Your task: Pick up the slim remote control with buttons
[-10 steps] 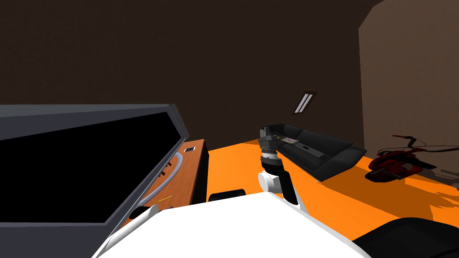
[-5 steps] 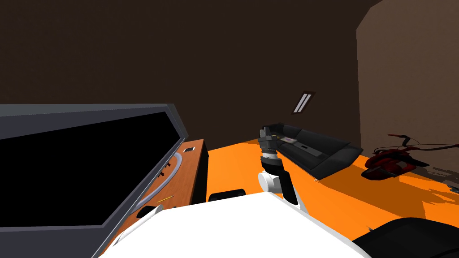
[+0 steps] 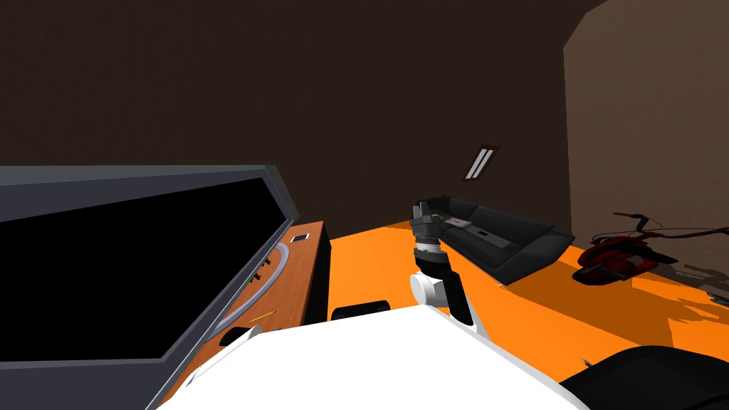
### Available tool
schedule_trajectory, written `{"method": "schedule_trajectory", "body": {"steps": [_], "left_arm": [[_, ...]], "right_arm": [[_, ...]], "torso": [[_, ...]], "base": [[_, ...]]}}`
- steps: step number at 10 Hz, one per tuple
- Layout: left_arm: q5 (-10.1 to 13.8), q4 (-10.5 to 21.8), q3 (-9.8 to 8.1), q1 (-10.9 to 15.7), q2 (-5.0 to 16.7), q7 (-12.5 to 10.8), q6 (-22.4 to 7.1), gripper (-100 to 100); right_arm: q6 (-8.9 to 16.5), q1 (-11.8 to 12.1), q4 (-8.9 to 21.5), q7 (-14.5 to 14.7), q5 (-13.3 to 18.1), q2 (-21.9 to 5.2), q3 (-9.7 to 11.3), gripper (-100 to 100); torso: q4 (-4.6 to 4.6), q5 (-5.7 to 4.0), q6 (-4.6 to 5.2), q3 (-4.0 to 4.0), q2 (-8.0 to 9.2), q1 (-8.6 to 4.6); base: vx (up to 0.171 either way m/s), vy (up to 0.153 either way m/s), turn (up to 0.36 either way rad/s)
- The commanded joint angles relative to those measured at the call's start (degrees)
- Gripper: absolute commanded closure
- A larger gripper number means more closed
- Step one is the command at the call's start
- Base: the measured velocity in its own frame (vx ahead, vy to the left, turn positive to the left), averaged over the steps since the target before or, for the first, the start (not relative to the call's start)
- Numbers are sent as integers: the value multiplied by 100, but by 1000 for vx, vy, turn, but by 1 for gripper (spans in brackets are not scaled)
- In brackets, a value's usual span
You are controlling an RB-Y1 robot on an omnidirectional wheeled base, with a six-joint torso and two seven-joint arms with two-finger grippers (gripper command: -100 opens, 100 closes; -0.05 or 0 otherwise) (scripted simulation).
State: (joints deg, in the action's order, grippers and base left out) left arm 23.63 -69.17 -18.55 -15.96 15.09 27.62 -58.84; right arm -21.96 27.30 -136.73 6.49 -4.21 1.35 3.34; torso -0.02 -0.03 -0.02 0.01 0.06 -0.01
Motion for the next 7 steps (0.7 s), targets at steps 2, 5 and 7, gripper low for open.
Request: {"method": "schedule_trajectory", "body": {"steps": [2, 5, 7], "left_arm": [[-1, 0, 1, 0, 0, 2, 0, 100], [69, -270, -99, -87, 76, 69, -250, 100], [157, -563, -217, -183, 160, 146, -523, 100]], "right_arm": [[0, 0, 0, 0, 0, 0, 0, 0], [0, 0, 0, 0, 0, 0, 0, 0], [0, 0, 0, 0, 0, 0, 0, 0]], "torso": [[0, 0, -1, 0, 0, 0], [0, -4, -5, 0, -1, 1], [0, -5, -5, -1, -2, -1]], "base": [[0, 0, 0], [7, 1, 23], [8, 0, 29]]}}
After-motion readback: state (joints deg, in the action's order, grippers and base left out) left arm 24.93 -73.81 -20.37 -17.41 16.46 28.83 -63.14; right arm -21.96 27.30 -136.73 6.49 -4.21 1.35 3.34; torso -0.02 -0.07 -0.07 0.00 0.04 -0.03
